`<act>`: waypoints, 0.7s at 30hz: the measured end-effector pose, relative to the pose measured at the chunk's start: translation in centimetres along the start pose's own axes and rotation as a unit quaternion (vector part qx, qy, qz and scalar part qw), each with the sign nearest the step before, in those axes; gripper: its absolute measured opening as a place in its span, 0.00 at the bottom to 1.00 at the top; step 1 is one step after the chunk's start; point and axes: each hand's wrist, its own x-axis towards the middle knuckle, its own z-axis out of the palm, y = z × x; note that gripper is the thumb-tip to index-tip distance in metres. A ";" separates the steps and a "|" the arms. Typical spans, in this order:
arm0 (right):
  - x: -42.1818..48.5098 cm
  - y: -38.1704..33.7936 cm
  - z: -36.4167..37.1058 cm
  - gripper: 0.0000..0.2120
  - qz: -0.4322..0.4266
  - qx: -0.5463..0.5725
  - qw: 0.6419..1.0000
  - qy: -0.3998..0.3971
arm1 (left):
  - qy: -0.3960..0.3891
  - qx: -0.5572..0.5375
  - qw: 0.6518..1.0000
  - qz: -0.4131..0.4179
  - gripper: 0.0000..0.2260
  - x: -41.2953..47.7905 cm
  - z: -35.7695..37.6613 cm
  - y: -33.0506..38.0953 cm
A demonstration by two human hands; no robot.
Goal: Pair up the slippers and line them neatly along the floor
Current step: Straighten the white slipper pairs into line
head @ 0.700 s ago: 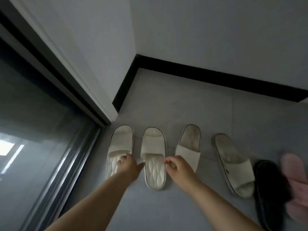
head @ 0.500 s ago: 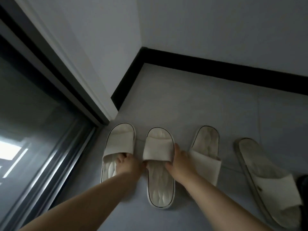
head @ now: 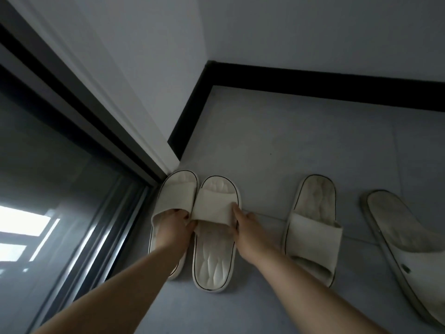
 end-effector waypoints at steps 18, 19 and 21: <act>-13.9 16.6 -15.1 0.23 0.159 -0.090 0.925 0.333 | -0.231 0.143 0.836 0.476 0.27 -4.9 4.7 23.3; -14.8 18.1 -16.1 0.27 0.177 -0.112 0.929 0.306 | -0.225 0.144 0.829 0.491 0.27 -5.8 5.7 24.2; -15.9 20.3 -17.3 0.31 0.183 -0.146 0.941 0.243 | -0.223 0.151 0.819 0.507 0.26 -7.3 7.1 25.4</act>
